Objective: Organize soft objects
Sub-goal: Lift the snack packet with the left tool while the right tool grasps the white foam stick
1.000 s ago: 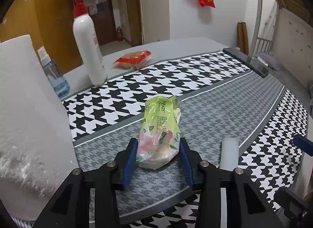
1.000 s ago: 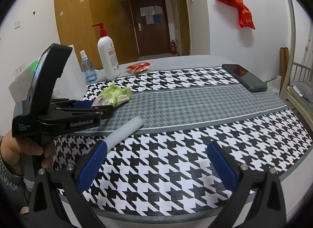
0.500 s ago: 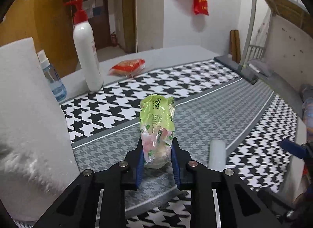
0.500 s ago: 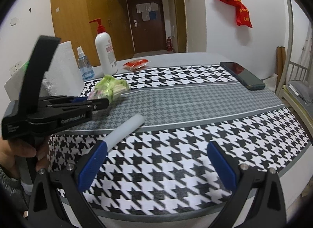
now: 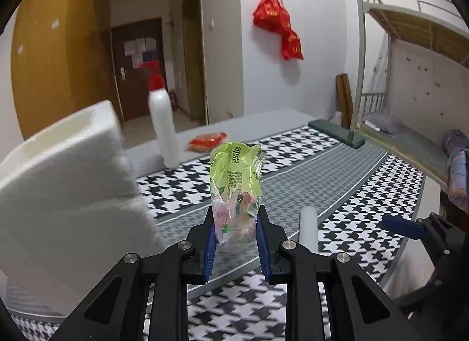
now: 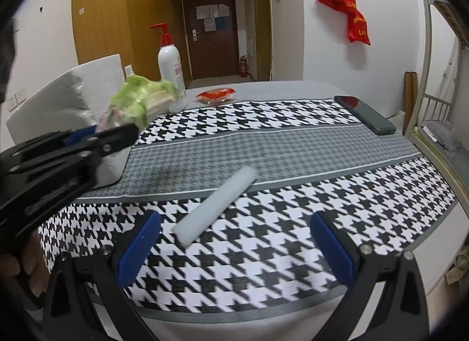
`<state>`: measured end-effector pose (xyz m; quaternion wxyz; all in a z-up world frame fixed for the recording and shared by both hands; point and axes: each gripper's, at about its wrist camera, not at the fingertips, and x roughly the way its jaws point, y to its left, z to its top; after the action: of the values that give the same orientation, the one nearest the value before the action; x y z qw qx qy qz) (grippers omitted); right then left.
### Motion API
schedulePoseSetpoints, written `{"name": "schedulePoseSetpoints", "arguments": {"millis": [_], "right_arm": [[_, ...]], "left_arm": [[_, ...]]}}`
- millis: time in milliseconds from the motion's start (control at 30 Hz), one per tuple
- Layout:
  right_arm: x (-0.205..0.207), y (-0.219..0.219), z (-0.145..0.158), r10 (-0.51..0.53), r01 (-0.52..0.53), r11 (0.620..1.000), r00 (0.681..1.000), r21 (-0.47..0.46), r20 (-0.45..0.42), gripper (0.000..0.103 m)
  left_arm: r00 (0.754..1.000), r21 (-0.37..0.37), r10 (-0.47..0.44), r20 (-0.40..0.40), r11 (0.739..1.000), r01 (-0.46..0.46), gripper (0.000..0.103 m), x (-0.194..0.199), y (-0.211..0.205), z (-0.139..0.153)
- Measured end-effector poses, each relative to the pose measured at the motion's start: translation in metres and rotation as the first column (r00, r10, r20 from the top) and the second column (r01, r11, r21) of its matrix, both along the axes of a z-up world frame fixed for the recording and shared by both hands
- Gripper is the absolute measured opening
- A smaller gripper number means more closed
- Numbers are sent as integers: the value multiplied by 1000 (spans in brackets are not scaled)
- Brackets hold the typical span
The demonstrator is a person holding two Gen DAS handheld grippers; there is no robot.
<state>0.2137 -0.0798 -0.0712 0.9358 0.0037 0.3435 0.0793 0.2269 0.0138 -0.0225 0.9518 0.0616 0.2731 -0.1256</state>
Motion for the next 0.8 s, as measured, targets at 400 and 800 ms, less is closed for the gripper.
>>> {"name": "schedulePoseSetpoints", "arguments": {"millis": [400, 800], "right_arm": [[-3, 13, -3, -159, 159, 987, 987, -10, -13, 103], [5, 41, -10, -228, 226, 973, 972, -41, -55, 87]], "left_arm": [[999, 1, 14, 44, 1000, -14, 26, -27, 27, 7], [997, -5, 23, 69, 1000, -22, 26, -43, 48, 8]]}}
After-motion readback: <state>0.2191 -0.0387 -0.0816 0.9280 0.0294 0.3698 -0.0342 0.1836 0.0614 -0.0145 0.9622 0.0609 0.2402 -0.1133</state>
